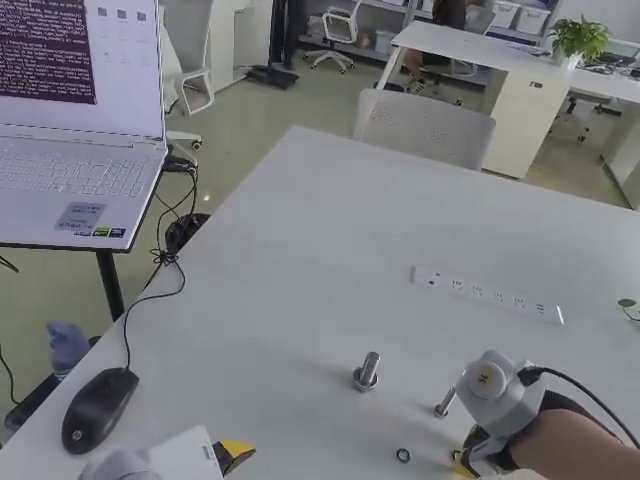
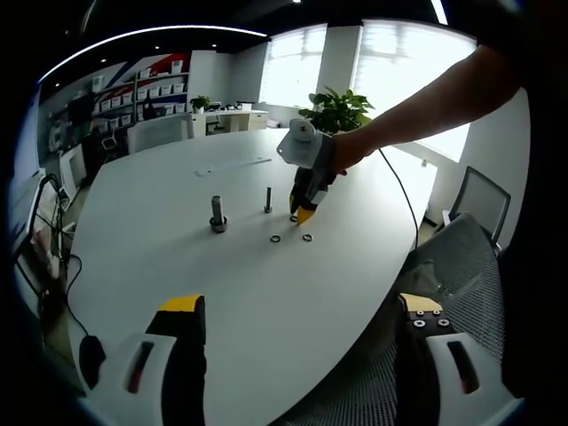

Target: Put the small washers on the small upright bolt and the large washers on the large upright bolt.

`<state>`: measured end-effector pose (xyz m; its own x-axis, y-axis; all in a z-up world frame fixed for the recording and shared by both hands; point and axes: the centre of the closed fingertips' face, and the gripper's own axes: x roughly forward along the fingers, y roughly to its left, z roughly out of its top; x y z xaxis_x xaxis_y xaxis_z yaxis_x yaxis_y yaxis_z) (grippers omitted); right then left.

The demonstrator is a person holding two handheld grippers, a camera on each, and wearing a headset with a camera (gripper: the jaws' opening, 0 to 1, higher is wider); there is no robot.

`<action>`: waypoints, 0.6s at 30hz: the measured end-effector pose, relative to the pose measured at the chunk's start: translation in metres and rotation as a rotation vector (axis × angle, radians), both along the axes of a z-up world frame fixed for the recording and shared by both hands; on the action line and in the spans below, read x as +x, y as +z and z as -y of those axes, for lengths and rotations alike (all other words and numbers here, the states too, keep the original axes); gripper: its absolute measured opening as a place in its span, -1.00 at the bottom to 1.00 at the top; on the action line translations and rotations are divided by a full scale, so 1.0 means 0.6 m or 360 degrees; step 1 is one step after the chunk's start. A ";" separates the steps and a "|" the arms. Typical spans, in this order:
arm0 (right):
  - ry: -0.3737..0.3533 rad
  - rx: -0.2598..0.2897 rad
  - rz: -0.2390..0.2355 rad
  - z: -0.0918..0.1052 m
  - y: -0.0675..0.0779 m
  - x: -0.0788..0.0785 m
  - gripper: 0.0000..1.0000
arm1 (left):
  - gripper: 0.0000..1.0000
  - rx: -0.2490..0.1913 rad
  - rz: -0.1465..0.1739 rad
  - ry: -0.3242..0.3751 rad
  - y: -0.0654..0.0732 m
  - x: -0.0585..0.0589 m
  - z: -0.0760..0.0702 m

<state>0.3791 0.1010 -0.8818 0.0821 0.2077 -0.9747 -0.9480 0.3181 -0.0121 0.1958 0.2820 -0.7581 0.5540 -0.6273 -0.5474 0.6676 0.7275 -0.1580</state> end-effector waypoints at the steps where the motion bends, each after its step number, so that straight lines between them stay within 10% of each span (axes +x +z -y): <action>1: 0.0001 -0.0003 0.0007 0.000 0.000 0.001 -0.56 | 0.78 0.0002 -0.0002 0.0001 -0.001 0.000 -0.001; 18: 0.0002 -0.0031 0.0005 -0.002 0.000 0.002 -0.71 | 0.86 0.0011 -0.0026 0.0045 -0.009 0.000 -0.007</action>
